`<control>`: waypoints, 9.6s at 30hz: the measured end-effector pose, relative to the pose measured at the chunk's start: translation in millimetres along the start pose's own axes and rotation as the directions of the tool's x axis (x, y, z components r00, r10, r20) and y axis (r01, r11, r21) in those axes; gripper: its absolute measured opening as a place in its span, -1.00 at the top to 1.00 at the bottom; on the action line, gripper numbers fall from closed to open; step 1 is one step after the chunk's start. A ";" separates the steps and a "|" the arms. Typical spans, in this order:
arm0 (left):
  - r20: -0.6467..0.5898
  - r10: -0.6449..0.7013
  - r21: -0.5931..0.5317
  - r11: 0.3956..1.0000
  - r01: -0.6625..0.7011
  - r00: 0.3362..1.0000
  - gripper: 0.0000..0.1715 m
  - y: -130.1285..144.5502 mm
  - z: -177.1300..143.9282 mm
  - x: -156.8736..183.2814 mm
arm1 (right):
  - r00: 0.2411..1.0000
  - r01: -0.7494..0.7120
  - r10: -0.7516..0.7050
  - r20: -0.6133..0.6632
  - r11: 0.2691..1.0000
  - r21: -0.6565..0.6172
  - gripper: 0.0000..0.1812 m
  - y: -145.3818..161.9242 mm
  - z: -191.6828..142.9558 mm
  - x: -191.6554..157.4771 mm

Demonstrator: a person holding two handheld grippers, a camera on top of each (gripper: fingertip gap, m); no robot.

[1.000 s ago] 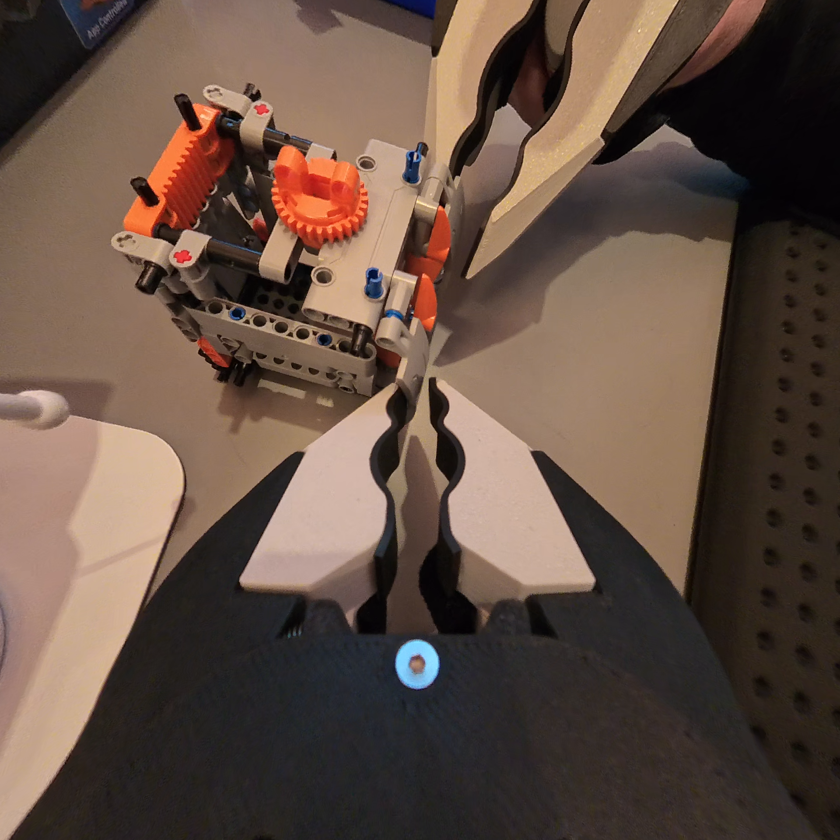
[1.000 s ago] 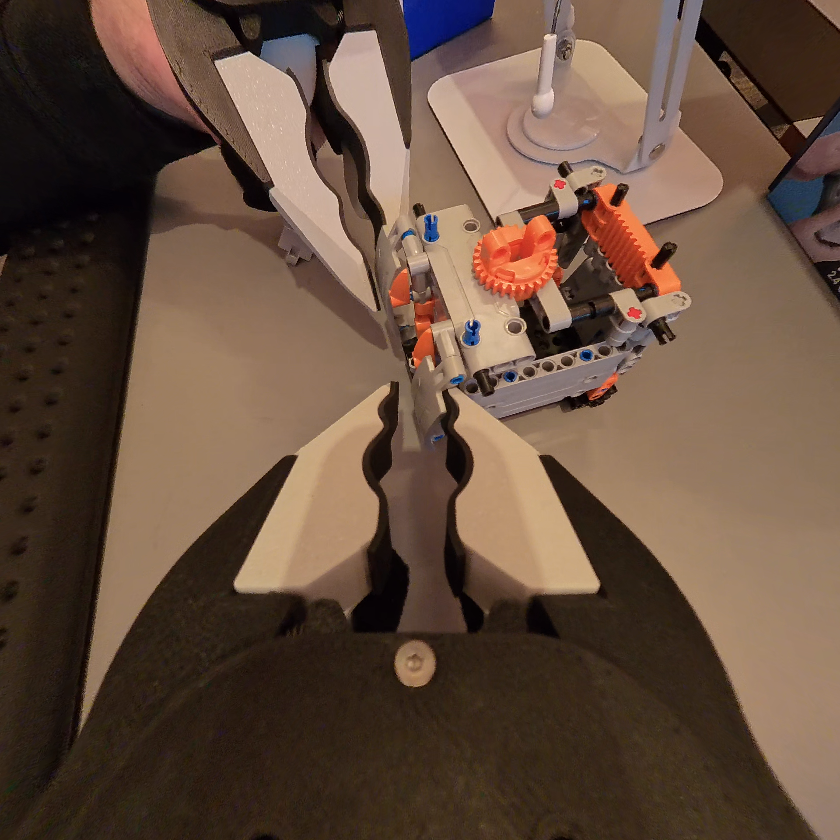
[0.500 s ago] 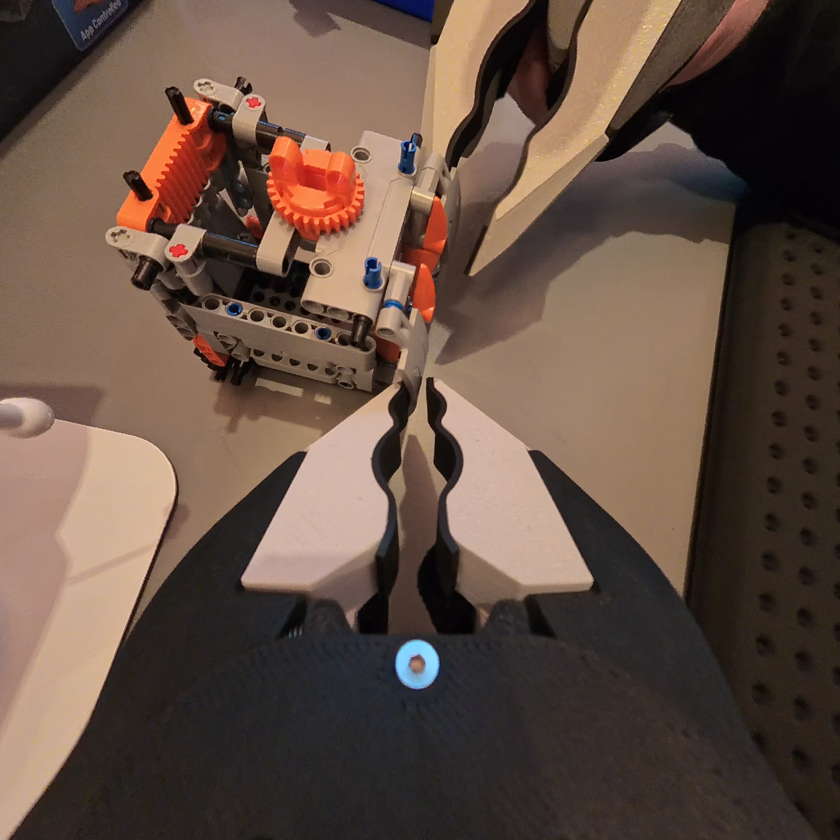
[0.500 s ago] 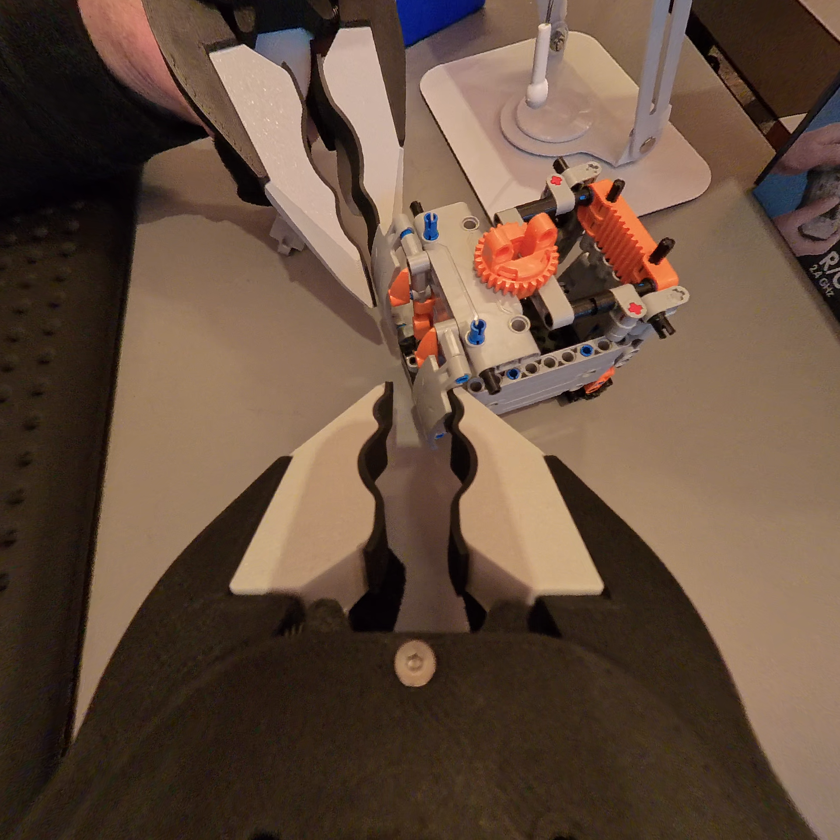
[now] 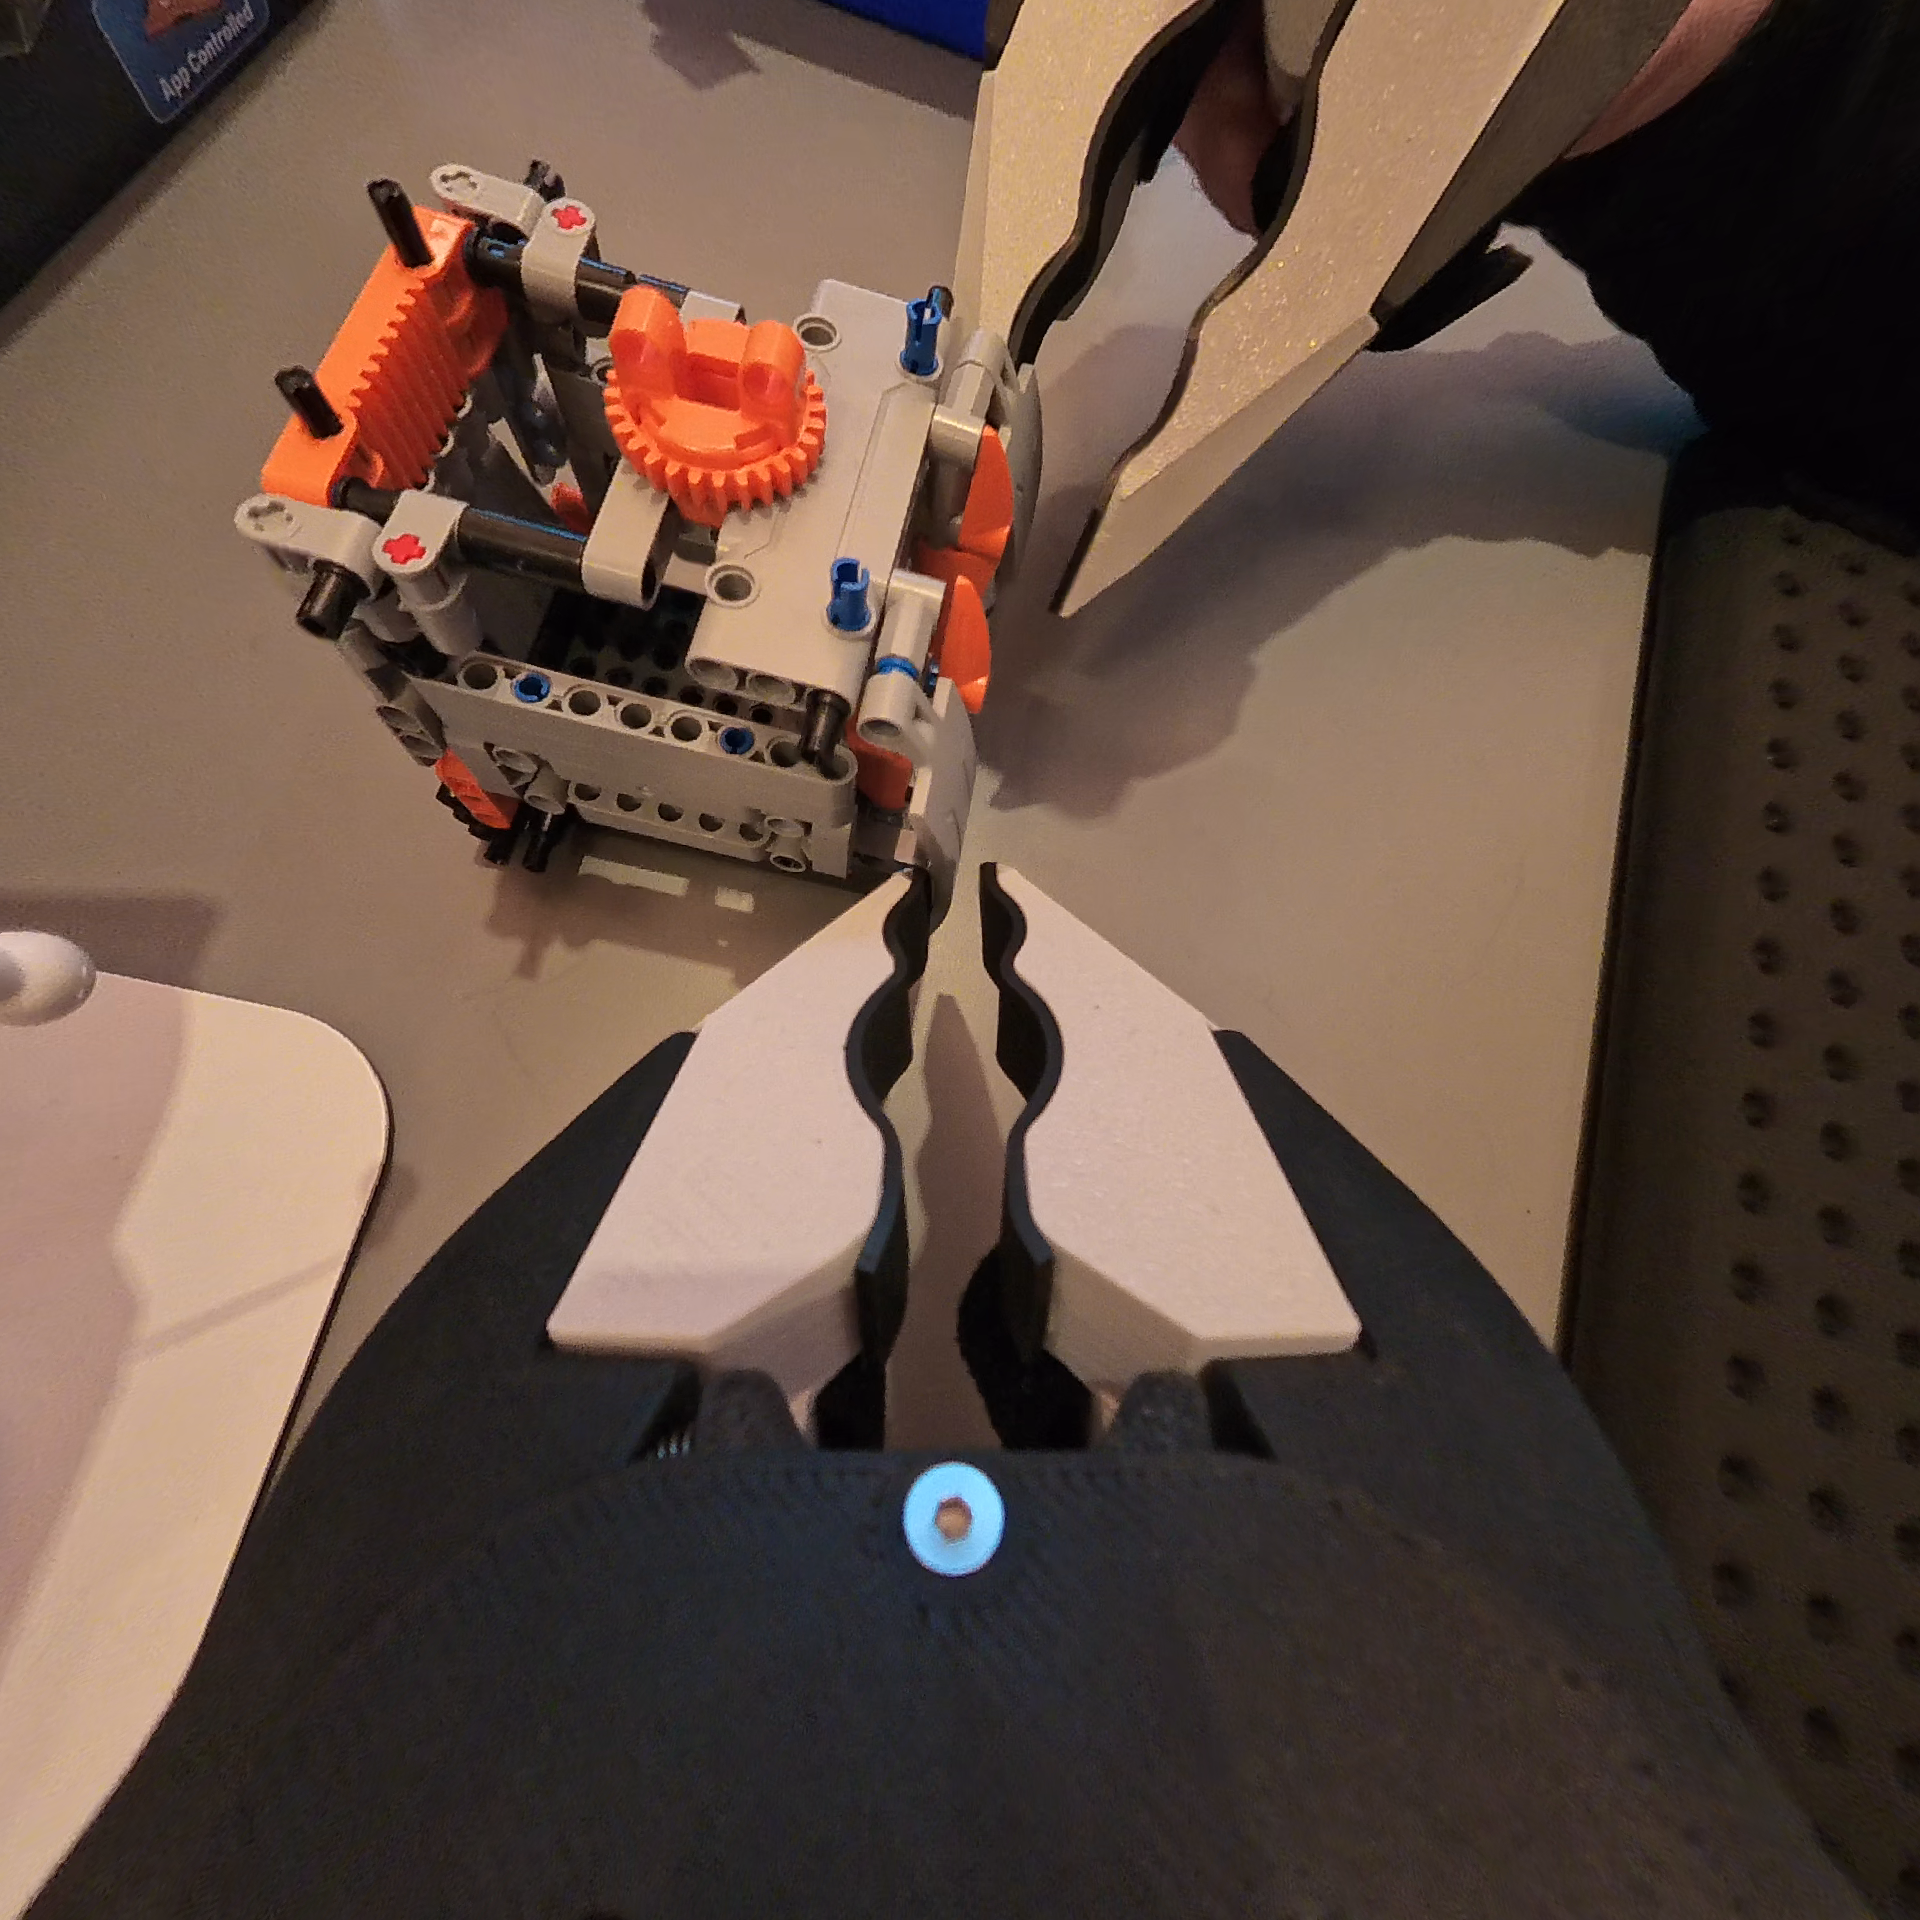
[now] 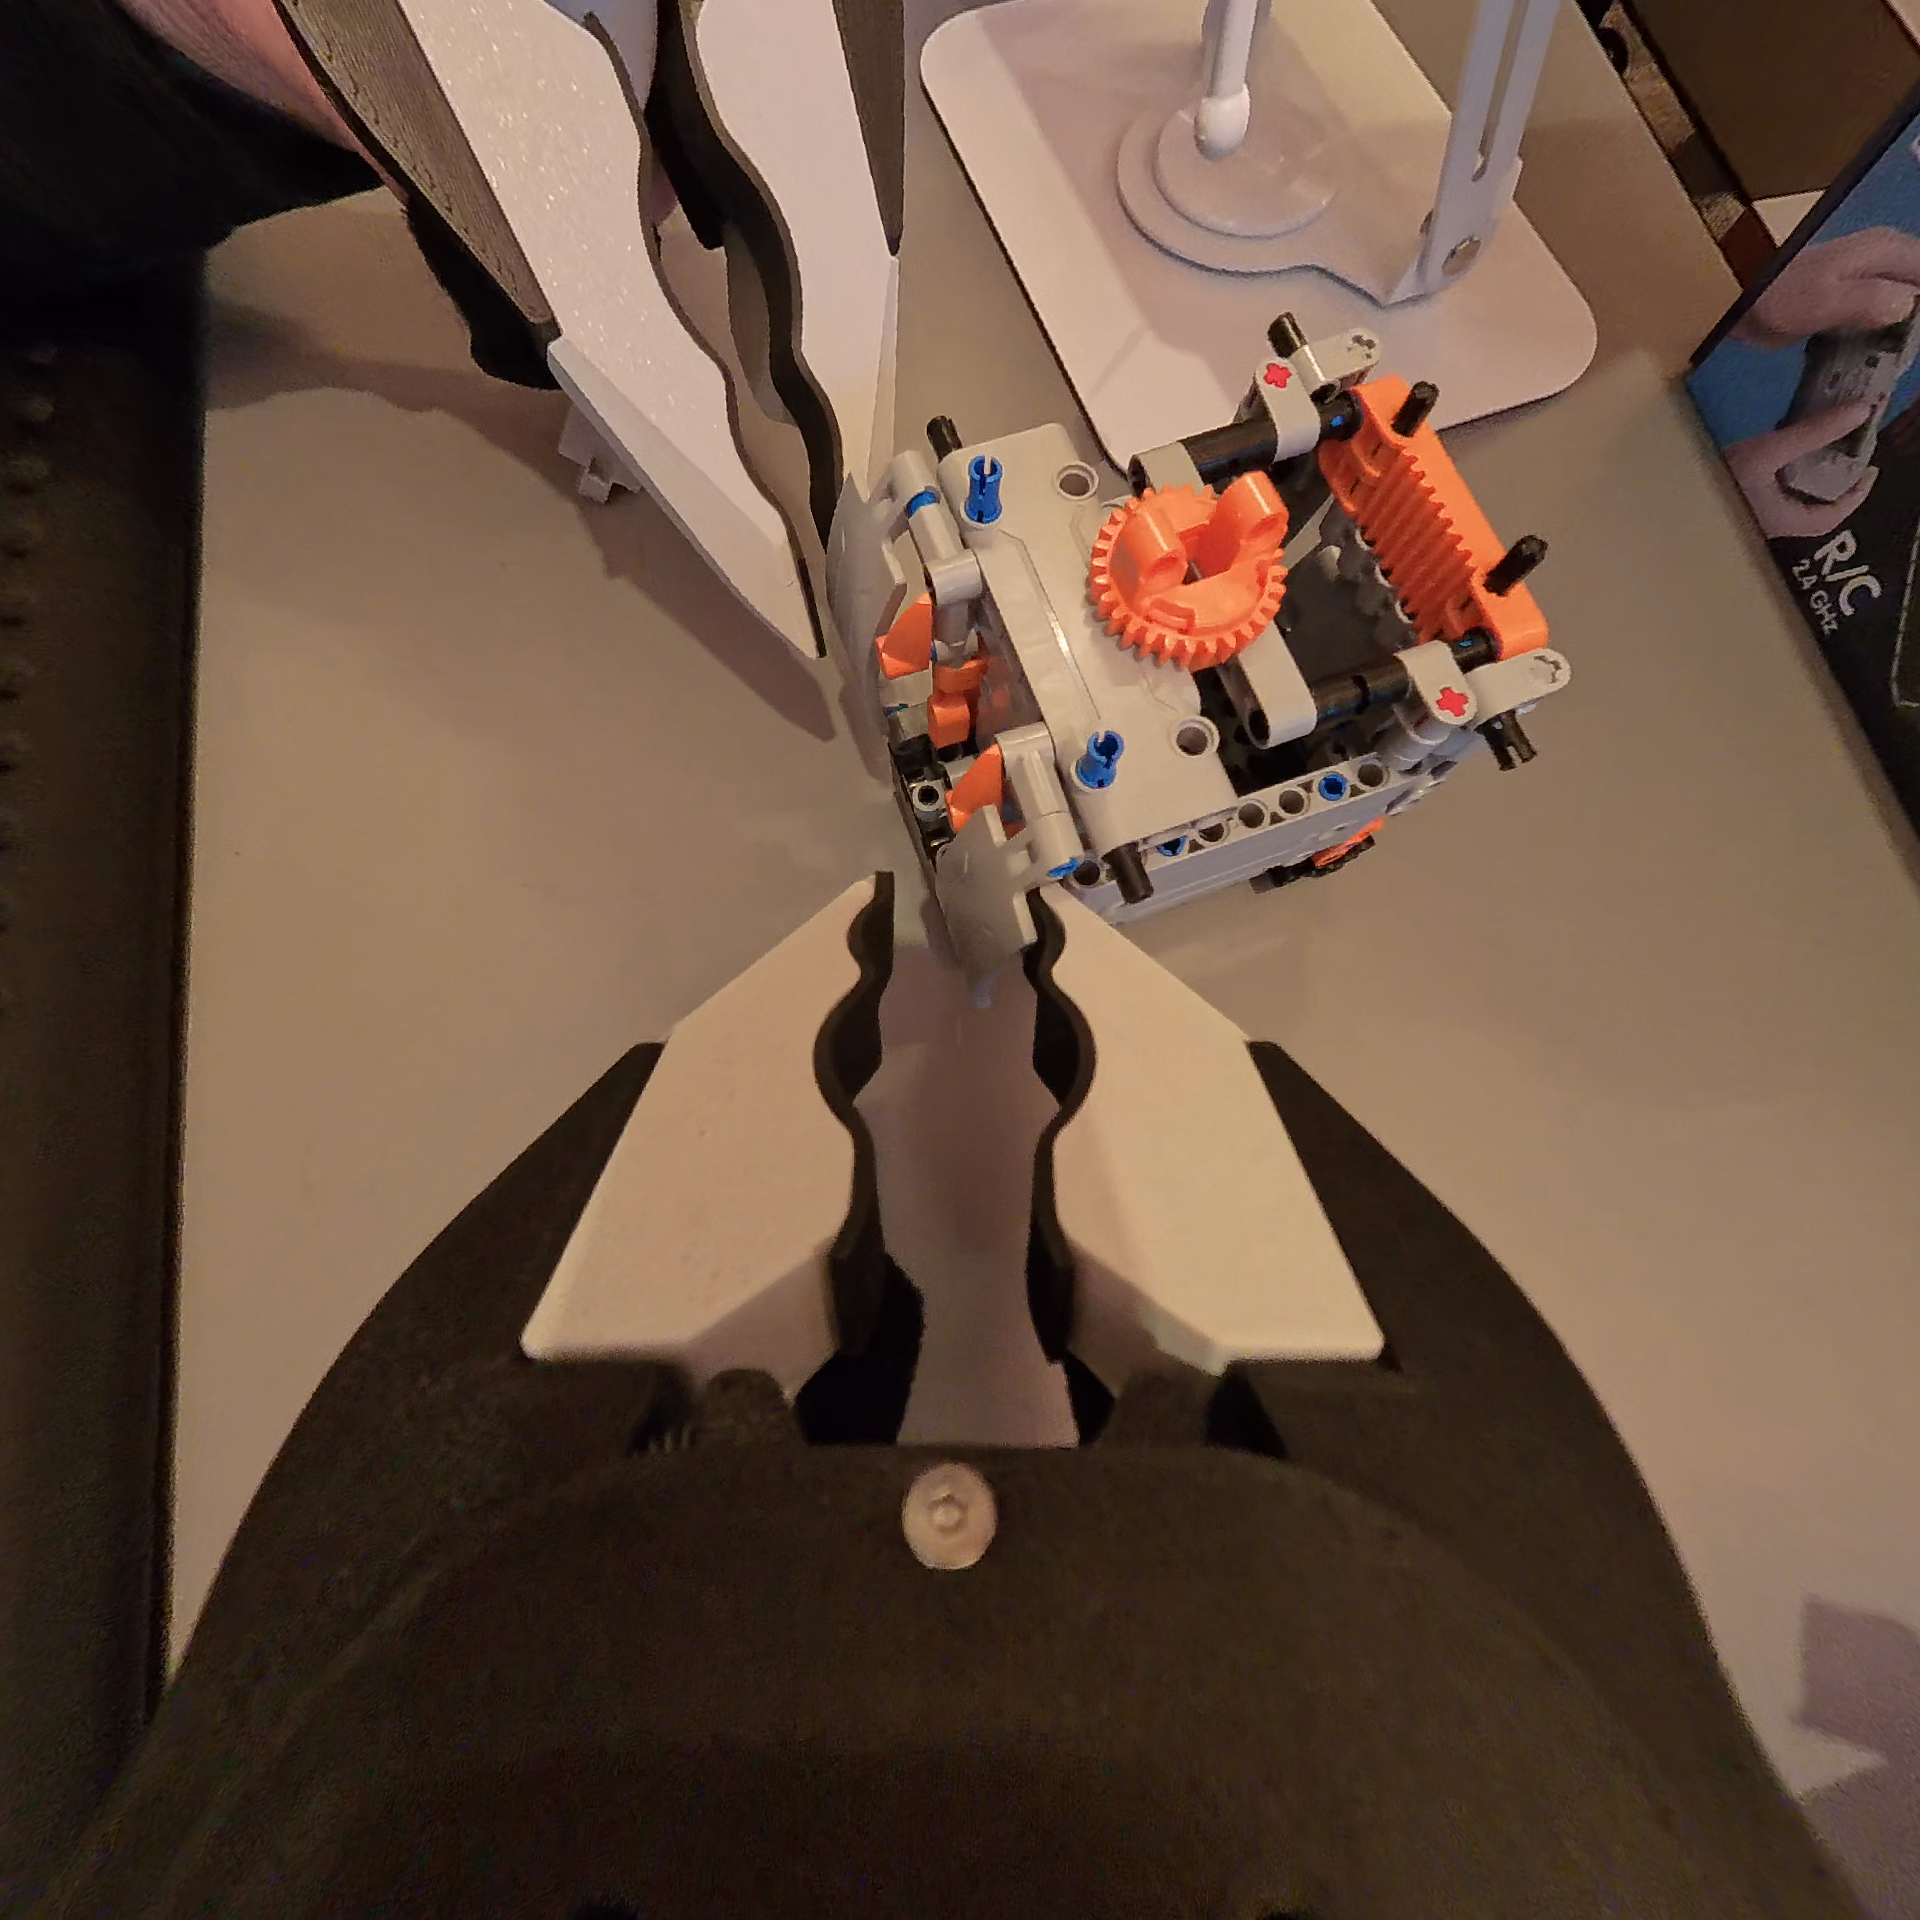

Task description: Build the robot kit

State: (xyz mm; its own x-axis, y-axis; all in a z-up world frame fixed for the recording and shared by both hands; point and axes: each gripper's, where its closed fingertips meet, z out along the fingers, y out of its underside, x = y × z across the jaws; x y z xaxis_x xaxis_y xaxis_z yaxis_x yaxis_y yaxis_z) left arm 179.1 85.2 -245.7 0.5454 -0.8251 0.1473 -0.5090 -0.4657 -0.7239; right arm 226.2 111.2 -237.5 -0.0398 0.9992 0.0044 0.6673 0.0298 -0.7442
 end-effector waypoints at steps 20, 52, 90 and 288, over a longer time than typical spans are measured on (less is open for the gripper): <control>0.001 -0.008 0.025 1.000 0.008 1.000 0.97 -4.6 3.4 -0.9 | 0.999 -0.018 0.016 -0.031 0.998 -0.056 0.74 9.3 -7.5 5.5; -0.020 -0.043 0.037 0.998 0.043 0.999 0.37 -10.7 -1.7 1.0 | 1.000 0.002 -0.002 0.007 0.999 0.052 0.76 12.4 -15.0 7.7; 0.177 0.178 -0.007 0.984 -0.180 0.968 0.81 -28.2 -67.5 36.7 | 0.999 -0.051 0.050 0.006 0.989 0.138 0.67 13.6 -18.8 16.7; 0.743 -0.158 -0.064 0.951 0.304 0.651 0.80 180.4 -327.7 -41.0 | 0.989 0.050 -0.055 0.138 0.998 0.042 0.79 22.3 13.7 -59.3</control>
State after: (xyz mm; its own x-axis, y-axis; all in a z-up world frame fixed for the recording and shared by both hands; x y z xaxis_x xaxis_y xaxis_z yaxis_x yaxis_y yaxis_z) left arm -153.3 -69.7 -161.4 0.9299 -0.2258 -0.2902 -0.3606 -0.7138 -0.6003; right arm 233.3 52.3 -263.6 -0.1789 0.9827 -0.0470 0.6325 0.0783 -0.7706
